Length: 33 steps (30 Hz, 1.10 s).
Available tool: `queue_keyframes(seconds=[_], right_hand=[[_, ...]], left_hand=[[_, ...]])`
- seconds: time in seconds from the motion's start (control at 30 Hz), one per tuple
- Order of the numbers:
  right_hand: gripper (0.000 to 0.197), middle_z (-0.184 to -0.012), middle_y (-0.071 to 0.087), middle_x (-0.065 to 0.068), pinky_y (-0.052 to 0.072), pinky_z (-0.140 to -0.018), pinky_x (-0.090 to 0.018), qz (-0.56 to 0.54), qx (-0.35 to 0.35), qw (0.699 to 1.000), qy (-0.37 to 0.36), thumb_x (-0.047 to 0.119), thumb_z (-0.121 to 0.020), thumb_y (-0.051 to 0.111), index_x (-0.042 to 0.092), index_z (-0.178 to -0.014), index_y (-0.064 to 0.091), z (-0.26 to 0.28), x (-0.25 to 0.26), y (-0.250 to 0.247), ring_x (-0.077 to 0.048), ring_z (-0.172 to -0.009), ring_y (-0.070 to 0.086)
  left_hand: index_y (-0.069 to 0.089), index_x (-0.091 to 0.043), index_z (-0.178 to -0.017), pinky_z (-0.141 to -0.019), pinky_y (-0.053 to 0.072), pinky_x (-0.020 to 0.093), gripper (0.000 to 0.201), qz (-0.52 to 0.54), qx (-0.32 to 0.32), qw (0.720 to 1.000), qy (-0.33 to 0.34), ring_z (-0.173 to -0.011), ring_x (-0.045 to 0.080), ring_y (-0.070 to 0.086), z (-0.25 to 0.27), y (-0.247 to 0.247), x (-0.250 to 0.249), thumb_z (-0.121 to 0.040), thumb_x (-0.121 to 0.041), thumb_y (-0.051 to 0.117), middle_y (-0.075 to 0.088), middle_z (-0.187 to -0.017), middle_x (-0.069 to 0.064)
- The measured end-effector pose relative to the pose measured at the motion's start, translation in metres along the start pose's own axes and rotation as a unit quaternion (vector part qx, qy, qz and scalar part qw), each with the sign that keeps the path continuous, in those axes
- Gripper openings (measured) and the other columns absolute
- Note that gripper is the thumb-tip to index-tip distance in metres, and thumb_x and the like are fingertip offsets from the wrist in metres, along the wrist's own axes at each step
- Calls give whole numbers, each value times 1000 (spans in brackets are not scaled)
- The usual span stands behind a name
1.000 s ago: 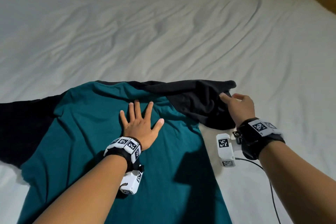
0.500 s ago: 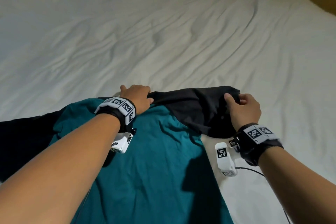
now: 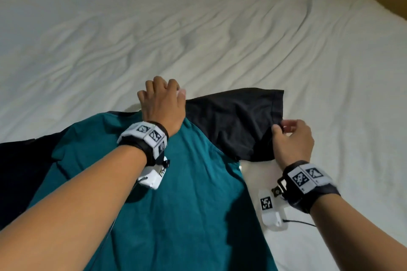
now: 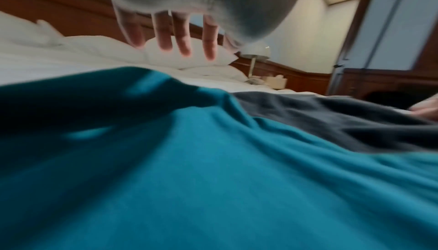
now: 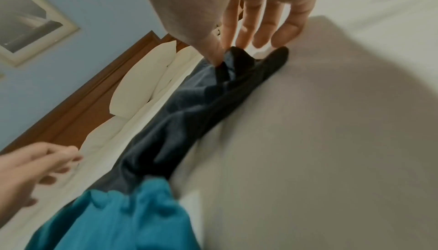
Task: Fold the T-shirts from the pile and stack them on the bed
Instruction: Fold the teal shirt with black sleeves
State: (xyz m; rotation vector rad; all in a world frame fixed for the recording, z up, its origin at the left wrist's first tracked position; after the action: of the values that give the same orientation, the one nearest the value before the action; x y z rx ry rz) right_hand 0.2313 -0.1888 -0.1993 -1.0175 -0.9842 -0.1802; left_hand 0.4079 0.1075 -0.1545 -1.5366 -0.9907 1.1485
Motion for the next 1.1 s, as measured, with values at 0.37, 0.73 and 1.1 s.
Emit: queue_keyframes(seconds=[0.37,0.73,1.1], right_hand=[[15,-85,70,4,51,-81,-25,-138,-50,989,-2,22,-90,71,27,-104,73,23,-11,-22,-13,-81,65],[30,-114,63,-1,46,-88,-35,16,38,999,35,25,-90,59,22,-120,57,17,-17,-10,-21,-101,60],[35,-108,60,-8,30,-72,-24,12,48,997,67,34,-102,54,4,-118,58,-49,27,16,-26,-96,55]], left_hand=[[-20,-35,-159,-120,-1,69,72,-35,242,966,86,-155,31,-18,109,93,-31,-99,-69,2,-25,-167,8],[65,-26,-127,-98,36,55,38,37,60,995,73,-123,32,48,76,44,-28,-103,-43,41,57,-135,7],[65,-19,-101,-102,31,51,35,20,97,995,-25,-107,32,54,-7,23,12,-108,-38,36,65,-108,6]])
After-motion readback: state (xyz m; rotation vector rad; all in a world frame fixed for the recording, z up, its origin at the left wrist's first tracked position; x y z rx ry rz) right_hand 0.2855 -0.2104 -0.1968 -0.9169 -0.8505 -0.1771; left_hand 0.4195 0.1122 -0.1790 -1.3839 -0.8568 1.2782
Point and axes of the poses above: each hand's wrist, its own z-axis away from the middle knuckle, its own y-axis out of the palm, x = y × z, the point moved 8 cm from there along -z, towards the middle knuckle
